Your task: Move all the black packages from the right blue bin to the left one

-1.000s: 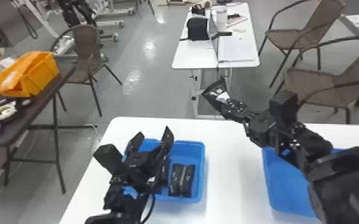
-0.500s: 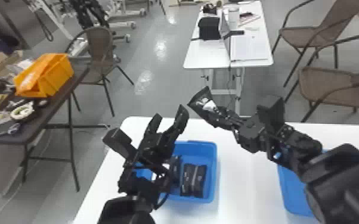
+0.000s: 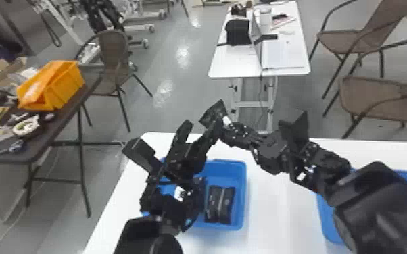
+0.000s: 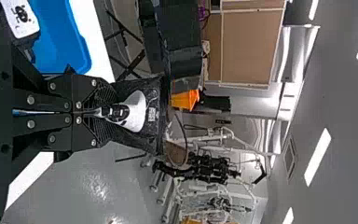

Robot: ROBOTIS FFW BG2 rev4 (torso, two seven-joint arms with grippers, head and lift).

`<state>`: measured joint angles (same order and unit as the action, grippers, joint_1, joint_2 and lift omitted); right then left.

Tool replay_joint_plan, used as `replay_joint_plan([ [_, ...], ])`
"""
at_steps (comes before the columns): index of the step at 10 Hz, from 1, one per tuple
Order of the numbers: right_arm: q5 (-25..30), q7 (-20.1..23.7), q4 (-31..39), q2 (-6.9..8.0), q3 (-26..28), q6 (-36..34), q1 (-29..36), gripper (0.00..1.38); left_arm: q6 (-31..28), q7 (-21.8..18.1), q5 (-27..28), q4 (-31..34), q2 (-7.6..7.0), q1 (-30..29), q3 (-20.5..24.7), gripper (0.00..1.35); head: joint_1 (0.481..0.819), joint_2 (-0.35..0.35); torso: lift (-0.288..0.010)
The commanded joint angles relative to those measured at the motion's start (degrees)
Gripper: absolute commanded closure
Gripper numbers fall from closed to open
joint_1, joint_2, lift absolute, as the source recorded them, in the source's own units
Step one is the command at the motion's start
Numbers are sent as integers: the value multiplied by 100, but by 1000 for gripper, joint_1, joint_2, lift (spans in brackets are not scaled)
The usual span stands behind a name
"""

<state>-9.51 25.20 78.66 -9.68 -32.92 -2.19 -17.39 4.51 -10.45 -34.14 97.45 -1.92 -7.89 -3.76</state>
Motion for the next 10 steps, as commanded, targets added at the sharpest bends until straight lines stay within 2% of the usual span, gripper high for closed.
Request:
replay_joint_plan([
  [1, -69, 3, -35, 19, -118, 17, -63, 1260, -100, 17, -49, -7, -10, 24, -46, 151, 695, 247, 0],
  [3, -86, -6, -44, 28, -153, 17, -81, 1260, -284, 43, -49, -7, -36, 50, -98, 151, 695, 249, 0],
  [4, -121, -6, -79, 28, -170, 17, -98, 1260, -293, 43, -49, -7, -36, 50, -107, 197, 695, 247, 0],
  [5, -130, -6, -79, 28, -188, 17, -107, 1260, -346, 70, -49, -7, -36, 59, -116, 608, 695, 245, 0],
  [6, -139, -6, -79, 28, -188, 17, -107, 1260, -460, 201, -41, 19, -54, 59, -133, 1174, 695, 244, 0],
  [10, -165, -6, -114, 28, -188, 17, -98, 1260, -284, 386, -146, 37, -72, 15, -177, 1214, 695, 247, 0],
])
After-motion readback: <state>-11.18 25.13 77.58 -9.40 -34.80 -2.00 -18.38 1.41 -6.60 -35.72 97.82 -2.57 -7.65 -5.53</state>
